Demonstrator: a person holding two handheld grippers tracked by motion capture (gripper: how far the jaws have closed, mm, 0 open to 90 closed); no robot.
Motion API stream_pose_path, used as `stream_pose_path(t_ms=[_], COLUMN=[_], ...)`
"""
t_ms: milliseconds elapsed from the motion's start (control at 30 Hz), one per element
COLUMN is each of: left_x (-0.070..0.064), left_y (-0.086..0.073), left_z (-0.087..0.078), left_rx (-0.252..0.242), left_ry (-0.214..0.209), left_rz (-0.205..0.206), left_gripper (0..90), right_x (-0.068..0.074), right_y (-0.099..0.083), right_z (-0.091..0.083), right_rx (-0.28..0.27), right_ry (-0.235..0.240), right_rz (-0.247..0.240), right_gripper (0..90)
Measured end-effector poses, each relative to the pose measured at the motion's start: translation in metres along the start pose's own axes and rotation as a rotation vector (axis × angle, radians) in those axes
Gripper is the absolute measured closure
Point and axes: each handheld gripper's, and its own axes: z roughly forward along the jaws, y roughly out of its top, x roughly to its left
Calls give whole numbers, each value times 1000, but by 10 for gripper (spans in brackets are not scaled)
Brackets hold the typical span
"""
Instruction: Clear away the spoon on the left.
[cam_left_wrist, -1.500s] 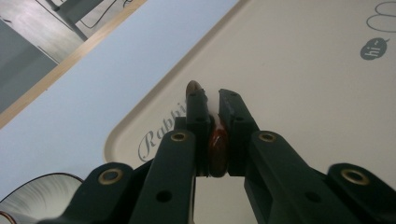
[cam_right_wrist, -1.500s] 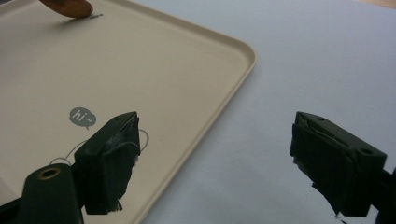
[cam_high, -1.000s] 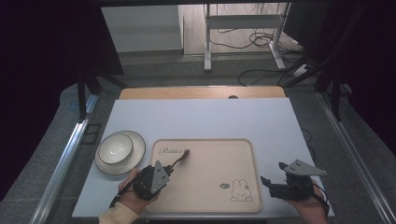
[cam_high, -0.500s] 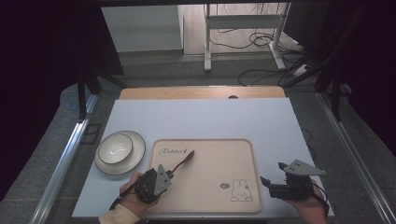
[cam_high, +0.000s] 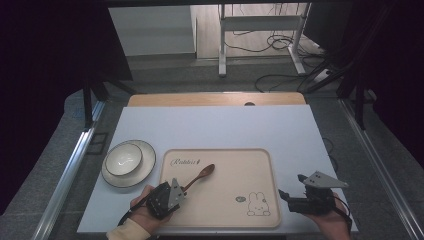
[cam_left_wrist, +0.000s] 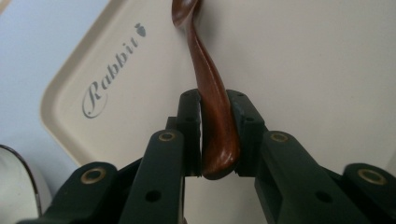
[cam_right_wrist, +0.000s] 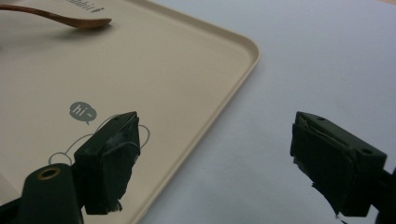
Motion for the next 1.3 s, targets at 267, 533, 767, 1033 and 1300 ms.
stream_pose_path(t_ms=[267, 533, 767, 1033, 1300], left_x=[2, 10, 13, 18, 32], left_y=[-2, -5, -4, -4, -10], left_z=[4, 7, 4, -4, -20], left_rx=[17, 20, -7, -58, -126], left_ry=[-76, -120, -97, -75, -34], left_rz=[-41, -119, -152, -178, -234], left_gripper=[701, 524, 389, 295, 270], right_x=[0, 0, 0, -1, -2], right_y=[0, 0, 0, 0, 0], right_z=[0, 0, 0, -1, 0], right_rx=[2, 1, 1, -2, -3], right_ry=[0, -1, -2, -5, -2], right_rz=[0, -1, -1, 0, 8], right_gripper=[162, 162, 162, 162, 162])
